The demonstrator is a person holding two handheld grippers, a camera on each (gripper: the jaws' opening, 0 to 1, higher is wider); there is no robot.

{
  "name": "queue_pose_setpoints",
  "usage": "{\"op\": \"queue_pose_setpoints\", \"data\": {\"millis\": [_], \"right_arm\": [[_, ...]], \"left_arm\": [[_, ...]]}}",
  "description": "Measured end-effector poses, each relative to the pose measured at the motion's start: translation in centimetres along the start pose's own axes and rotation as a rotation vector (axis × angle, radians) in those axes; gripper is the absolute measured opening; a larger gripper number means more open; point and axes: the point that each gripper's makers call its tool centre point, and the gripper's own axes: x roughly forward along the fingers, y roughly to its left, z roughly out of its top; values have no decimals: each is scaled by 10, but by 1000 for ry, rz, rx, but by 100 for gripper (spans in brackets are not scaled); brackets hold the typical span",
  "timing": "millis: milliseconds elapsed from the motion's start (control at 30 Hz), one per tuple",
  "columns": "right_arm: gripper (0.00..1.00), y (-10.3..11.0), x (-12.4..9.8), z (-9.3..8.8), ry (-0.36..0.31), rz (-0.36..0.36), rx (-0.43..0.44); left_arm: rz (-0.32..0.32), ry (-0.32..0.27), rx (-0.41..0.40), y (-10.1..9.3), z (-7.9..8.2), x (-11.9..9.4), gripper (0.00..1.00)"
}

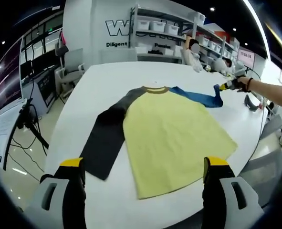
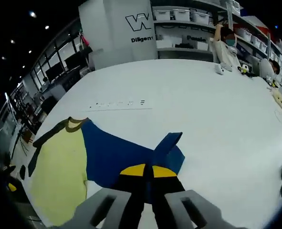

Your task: Fold the garment on the visible template until the final outline fits inside the template.

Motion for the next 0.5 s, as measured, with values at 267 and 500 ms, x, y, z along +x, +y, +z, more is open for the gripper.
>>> {"op": "queue_pose_setpoints", "data": {"millis": [267, 500], "right_arm": [[0, 49, 11, 17, -33, 77, -71], [0, 99, 25, 23, -27, 142, -176]], "left_arm": [[-8, 10, -1, 2, 0, 1, 99], [-19, 13, 9, -3, 1, 0, 99]]}}
